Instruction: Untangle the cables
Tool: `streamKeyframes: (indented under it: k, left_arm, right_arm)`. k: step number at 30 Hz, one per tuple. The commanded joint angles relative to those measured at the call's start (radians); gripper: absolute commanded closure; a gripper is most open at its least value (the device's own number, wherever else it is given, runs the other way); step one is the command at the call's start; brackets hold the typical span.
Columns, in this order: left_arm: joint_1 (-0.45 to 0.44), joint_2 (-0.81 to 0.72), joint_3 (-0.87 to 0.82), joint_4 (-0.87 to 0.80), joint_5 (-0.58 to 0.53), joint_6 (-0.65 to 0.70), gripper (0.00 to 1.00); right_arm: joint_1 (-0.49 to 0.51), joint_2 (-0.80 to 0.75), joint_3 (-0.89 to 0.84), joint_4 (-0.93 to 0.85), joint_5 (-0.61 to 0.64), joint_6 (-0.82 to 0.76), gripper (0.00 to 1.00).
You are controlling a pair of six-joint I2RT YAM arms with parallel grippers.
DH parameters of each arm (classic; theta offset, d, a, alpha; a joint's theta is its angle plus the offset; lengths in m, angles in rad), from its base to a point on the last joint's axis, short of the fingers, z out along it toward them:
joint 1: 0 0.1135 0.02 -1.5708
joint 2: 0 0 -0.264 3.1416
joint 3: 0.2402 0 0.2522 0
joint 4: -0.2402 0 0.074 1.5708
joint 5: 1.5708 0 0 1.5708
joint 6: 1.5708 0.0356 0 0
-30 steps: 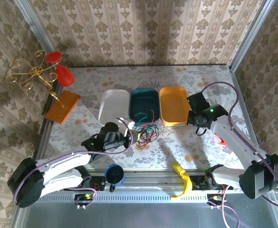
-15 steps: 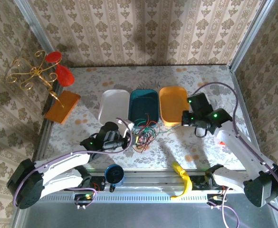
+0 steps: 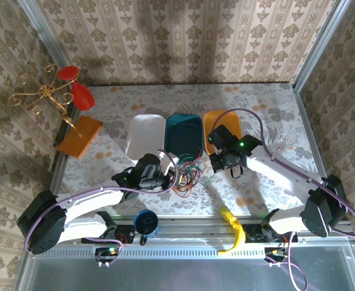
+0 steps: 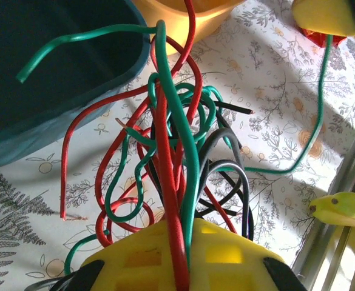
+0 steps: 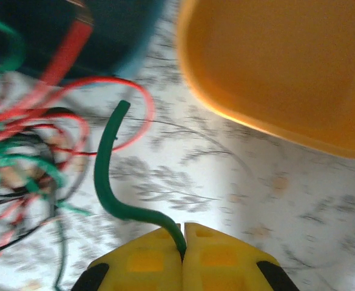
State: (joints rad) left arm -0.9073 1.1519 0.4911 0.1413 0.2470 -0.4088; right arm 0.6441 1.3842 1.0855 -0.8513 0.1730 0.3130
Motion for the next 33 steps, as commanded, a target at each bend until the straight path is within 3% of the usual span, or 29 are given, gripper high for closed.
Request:
streamKeyframes:
  k: [1,6,18,22,26,30,33]
  left_arm:
    - [0.019,-0.043,-0.027,0.106,0.007,-0.043,1.0]
    - [0.055,-0.122,-0.066,0.108,0.022,-0.071,1.0]
    - [0.194,-0.391,-0.142,0.028,0.067,-0.134,1.0]
    - [0.215,-0.447,-0.12,-0.08,0.071,-0.101,1.0]
    - [0.207,-0.413,-0.104,-0.105,0.099,-0.083,1.0]
    - [0.146,-0.324,-0.077,-0.093,0.088,-0.051,1.0]
    - [0.088,-0.244,-0.038,-0.078,0.07,-0.024,1.0]
  right_arm:
    - [-0.008,0.045,0.037,-0.15,0.277,0.008,1.0]
    - [-0.068,0.046,0.03,-0.205,0.383,0.063,1.0]
    - [-0.252,-0.034,-0.002,-0.231,0.371,0.105,1.0]
    - [-0.347,-0.152,-0.048,-0.146,0.206,0.084,1.0]
    - [-0.358,-0.301,-0.102,0.021,-0.11,0.053,1.0]
    - [-0.285,-0.359,-0.119,0.145,-0.317,0.06,1.0]
    - [-0.189,-0.337,-0.112,0.186,-0.361,0.05,1.0]
